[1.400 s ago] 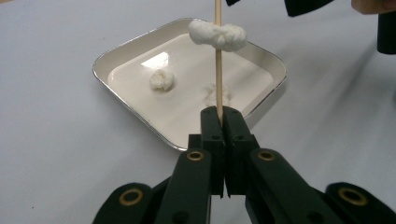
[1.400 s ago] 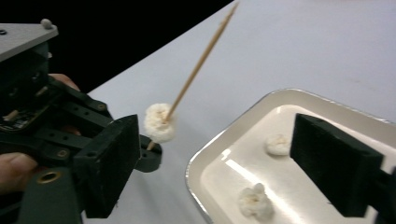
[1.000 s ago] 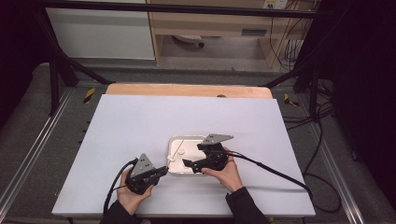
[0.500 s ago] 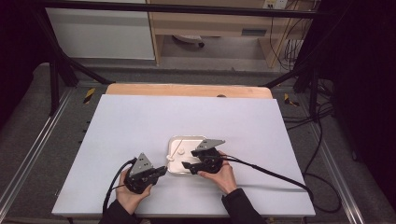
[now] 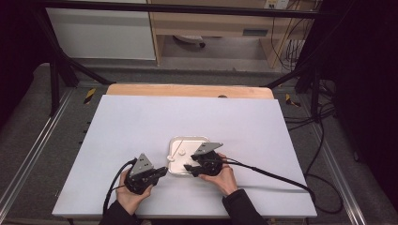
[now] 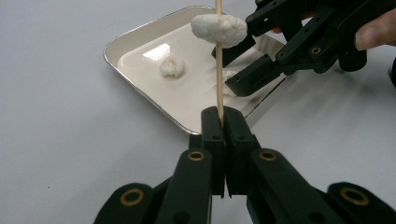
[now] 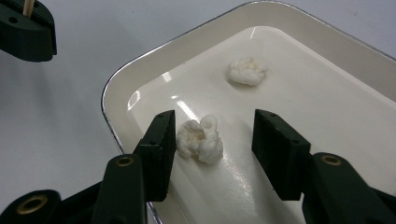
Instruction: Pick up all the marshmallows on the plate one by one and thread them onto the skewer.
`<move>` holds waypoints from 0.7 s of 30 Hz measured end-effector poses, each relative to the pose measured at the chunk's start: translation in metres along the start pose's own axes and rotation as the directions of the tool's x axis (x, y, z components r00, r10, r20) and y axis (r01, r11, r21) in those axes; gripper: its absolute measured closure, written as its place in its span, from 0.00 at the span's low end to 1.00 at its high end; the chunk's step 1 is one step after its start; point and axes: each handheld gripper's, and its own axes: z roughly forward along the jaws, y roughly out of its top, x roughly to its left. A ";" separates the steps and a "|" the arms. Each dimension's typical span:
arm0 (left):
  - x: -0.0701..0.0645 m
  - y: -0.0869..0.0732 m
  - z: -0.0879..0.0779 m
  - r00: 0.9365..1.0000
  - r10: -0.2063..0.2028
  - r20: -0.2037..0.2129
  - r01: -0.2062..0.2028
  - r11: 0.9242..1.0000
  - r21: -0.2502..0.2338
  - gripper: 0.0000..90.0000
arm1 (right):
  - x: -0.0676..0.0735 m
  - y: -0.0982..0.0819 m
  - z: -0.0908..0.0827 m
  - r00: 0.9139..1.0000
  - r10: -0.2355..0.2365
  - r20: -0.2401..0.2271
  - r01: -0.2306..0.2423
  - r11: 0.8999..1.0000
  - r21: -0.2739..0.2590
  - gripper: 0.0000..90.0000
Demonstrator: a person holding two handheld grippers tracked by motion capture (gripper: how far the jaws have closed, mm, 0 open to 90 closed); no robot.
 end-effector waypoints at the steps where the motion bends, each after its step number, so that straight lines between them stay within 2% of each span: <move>1: 0.000 0.000 0.000 1.000 0.000 -0.001 0.000 1.000 0.000 0.98 | 0.000 0.000 0.000 1.000 -0.003 0.002 0.003 1.000 -0.001 0.57; 12: 0.000 0.000 0.000 1.000 0.000 0.002 0.000 1.000 0.001 0.98 | 0.001 0.000 0.001 0.999 -0.032 0.016 0.032 0.999 -0.003 0.63; 21: 0.000 0.000 0.000 1.000 0.002 0.004 -0.002 1.000 0.003 0.98 | 0.001 0.000 0.001 1.000 -0.014 0.006 0.014 1.000 -0.007 0.74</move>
